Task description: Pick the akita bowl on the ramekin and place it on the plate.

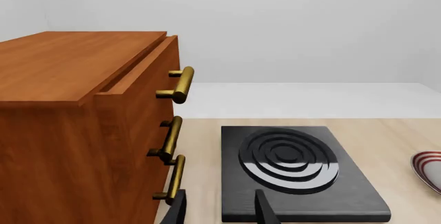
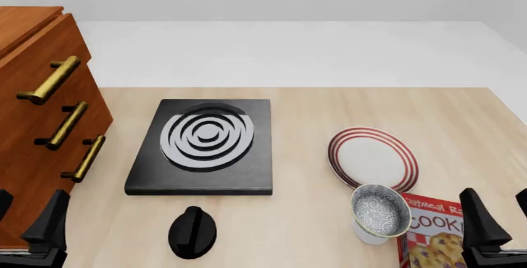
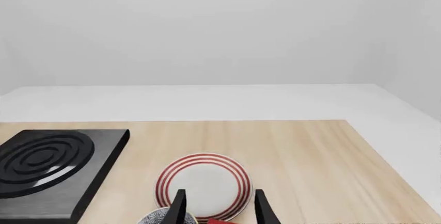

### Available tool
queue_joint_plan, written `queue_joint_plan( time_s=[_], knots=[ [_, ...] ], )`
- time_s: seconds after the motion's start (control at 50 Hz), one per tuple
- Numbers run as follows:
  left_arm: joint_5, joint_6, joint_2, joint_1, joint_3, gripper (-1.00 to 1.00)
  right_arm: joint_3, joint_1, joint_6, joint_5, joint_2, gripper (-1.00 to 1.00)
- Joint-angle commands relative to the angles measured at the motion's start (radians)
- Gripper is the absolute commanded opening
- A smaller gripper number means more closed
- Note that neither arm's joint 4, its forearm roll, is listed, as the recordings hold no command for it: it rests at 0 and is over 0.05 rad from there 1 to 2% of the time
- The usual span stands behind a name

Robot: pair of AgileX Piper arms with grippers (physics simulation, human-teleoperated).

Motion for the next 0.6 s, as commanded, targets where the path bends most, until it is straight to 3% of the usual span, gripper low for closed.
queue_joint_plan(
  time_s=[0.02, 0.38, 0.46, 0.6],
  knots=[
    [-0.005, 0.0, 0.007, 0.0, -0.001, 1.0, 0.005, 0.007, -0.012, 0.006, 0.01, 1.0],
    [-0.004, 0.0, 0.007, 0.0, -0.002, 1.0, -0.005, 0.023, -0.024, -0.033, 0.074, 1.0],
    [-0.005, 0.0, 0.007, 0.0, -0.002, 1.0, -0.059, 0.02, -0.039, 0.0, 0.103, 1.0],
    [-0.008, 0.0, 0.01, 0.0, -0.001, 1.0, -0.265, 0.02, -0.066, 0.125, 0.192, 1.0]
  ],
)
